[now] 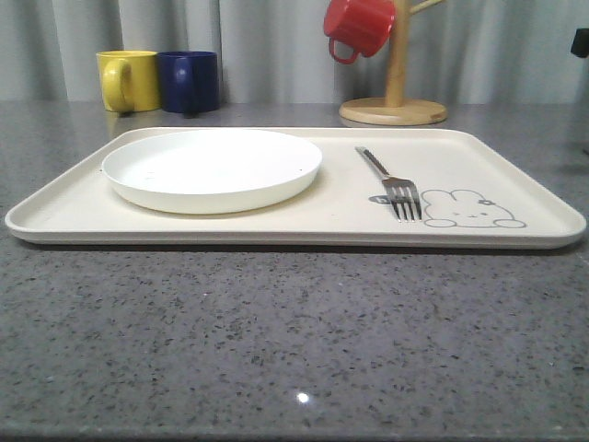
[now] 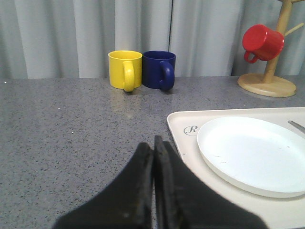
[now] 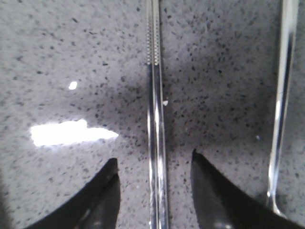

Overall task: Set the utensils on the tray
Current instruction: 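Move the right gripper back over the silver chopsticks and grasp them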

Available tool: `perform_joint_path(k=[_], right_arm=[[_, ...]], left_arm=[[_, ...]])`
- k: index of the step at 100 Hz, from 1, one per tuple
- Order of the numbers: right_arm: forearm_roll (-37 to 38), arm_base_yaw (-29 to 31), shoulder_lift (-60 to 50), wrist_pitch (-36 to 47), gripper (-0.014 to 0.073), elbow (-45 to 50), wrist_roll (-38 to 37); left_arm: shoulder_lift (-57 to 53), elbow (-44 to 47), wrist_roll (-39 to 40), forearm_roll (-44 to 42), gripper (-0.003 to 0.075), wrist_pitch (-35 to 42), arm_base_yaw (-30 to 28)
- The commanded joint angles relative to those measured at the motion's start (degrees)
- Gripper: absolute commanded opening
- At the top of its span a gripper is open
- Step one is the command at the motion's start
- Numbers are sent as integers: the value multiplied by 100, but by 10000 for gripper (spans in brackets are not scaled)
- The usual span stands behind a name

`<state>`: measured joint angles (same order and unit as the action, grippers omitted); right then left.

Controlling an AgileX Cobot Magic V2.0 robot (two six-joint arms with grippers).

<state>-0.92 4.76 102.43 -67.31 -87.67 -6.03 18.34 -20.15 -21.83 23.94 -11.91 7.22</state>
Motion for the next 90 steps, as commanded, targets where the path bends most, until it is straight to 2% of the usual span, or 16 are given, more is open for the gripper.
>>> perform_joint_path(k=[1, 50, 60, 72, 77, 90], right_arm=[[92, 42, -136, 49, 363, -125, 100], [92, 42, 198, -91, 352, -125, 168], [92, 42, 198, -120, 265, -125, 168], [92, 42, 198, -152, 60, -125, 168], [92, 42, 198, -146, 1, -125, 168], [92, 42, 163, -183, -25, -125, 163]], left_arm=[[35, -148, 20, 47, -18, 466, 22], [35, -148, 20, 47, -18, 466, 22], [35, -148, 20, 47, -18, 466, 22], [35, -148, 20, 47, -18, 466, 22], [35, -148, 20, 47, -18, 466, 22], [35, -148, 20, 47, -18, 466, 22]])
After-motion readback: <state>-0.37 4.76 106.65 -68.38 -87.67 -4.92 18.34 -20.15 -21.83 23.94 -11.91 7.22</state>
